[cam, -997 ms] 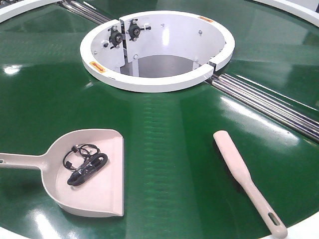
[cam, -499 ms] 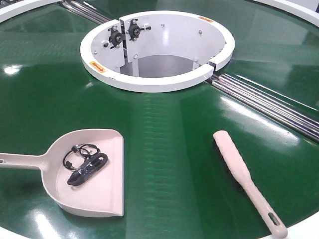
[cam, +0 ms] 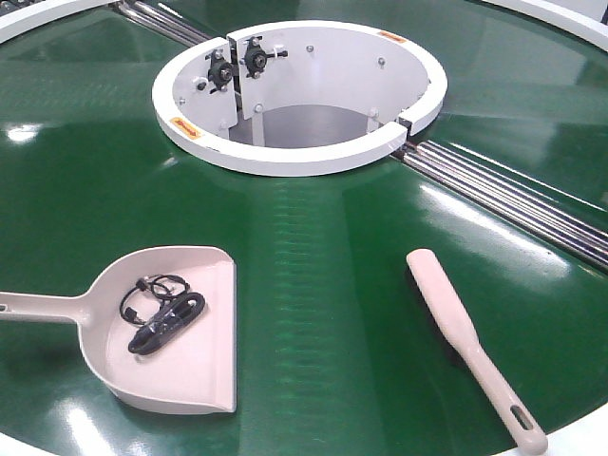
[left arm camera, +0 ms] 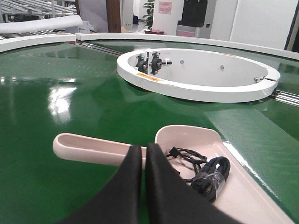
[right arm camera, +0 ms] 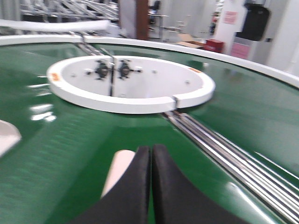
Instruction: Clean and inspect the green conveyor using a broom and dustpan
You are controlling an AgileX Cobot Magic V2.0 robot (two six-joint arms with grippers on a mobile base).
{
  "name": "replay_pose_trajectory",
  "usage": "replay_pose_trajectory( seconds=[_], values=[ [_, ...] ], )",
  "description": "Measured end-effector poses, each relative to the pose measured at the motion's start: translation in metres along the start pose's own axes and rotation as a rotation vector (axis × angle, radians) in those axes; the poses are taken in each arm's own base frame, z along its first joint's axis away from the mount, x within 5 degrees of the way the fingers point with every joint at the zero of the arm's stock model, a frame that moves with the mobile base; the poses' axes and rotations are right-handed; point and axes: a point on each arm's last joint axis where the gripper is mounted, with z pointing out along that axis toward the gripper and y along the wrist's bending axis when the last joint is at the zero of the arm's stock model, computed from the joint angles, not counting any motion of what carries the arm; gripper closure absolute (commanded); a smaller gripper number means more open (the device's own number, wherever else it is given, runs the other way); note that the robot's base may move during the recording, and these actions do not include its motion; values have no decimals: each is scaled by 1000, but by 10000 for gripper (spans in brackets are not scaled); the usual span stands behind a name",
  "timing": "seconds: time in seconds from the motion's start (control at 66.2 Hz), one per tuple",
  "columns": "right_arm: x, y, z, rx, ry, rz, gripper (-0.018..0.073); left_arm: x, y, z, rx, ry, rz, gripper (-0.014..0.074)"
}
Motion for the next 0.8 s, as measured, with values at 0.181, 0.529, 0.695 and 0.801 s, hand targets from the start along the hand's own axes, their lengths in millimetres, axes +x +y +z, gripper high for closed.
replay_pose_trajectory(
  seconds=[0.181, 0.529, 0.695, 0.801],
  values=[
    [27, -6, 7, 161, 4, 21, 568, 0, 0, 0, 0, 0, 0, 602],
    [59, 3, 4, 104, -69, 26, 568, 0, 0, 0, 0, -2, 0, 602],
    [56, 3, 3, 104, -112, 53, 568, 0, 0, 0, 0, -2, 0, 602],
    [54, 3, 3, 103, -133, 80, 568, 0, 0, 0, 0, -2, 0, 602]
  ],
)
